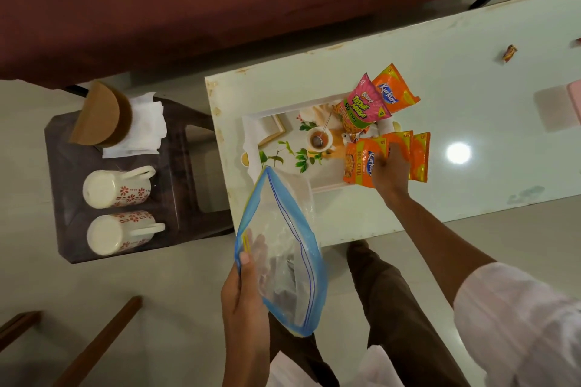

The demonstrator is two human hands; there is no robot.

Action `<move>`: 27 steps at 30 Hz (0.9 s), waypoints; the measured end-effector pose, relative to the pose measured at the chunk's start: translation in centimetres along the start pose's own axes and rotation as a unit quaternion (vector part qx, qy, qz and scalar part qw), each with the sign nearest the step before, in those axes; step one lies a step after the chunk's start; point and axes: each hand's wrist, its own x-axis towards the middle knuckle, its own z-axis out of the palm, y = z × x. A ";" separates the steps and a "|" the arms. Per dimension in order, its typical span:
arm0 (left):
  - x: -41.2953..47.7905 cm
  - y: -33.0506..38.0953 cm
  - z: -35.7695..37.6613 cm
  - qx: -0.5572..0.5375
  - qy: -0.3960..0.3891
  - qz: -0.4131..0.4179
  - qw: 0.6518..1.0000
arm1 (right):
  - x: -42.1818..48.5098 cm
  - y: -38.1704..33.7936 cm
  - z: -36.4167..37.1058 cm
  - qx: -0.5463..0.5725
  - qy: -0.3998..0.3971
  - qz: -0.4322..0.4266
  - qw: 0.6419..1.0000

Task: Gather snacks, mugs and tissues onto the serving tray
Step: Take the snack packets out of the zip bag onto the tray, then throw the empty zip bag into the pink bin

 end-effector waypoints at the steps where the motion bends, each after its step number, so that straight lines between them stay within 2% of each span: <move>1: -0.1 0.0 0.1 -0.003 0.004 -0.003 1.000 | -0.1 0.1 -0.3 0.009 0.004 -0.010 1.000; 6: -1.0 0.4 1.6 0.018 0.002 -0.006 1.000 | -2.8 1.0 -3.8 -0.009 0.041 -0.109 0.993; 10: -2.4 1.0 3.2 0.033 -0.032 0.009 0.999 | -7.4 1.7 -7.2 -0.057 -0.037 -0.213 0.975; 12: -3.3 1.4 3.9 0.033 -0.044 0.009 0.998 | -9.7 1.6 -8.4 -0.039 -0.086 -0.246 0.965; 16: -5.2 2.5 5.4 0.053 -0.079 0.025 0.995 | -12.5 0.5 -10.4 0.033 -0.199 -0.227 0.953; 19: -6.9 3.1 6.8 0.067 -0.115 0.024 0.991 | -12.8 -0.4 -11.4 0.050 -0.232 -0.245 0.940; 22: -8.2 3.7 8.4 0.088 -0.170 0.025 0.981 | -12.8 -1.5 -12.1 0.110 -0.280 -0.222 0.928; 24: -8.4 3.8 9.4 0.103 -0.160 0.020 0.981 | -13.1 -2.0 -12.9 0.103 -0.284 -0.216 0.929; 27: -8.5 3.6 10.0 0.139 -0.205 0.059 0.967 | -13.9 -2.3 -14.2 0.104 -0.236 -0.229 0.939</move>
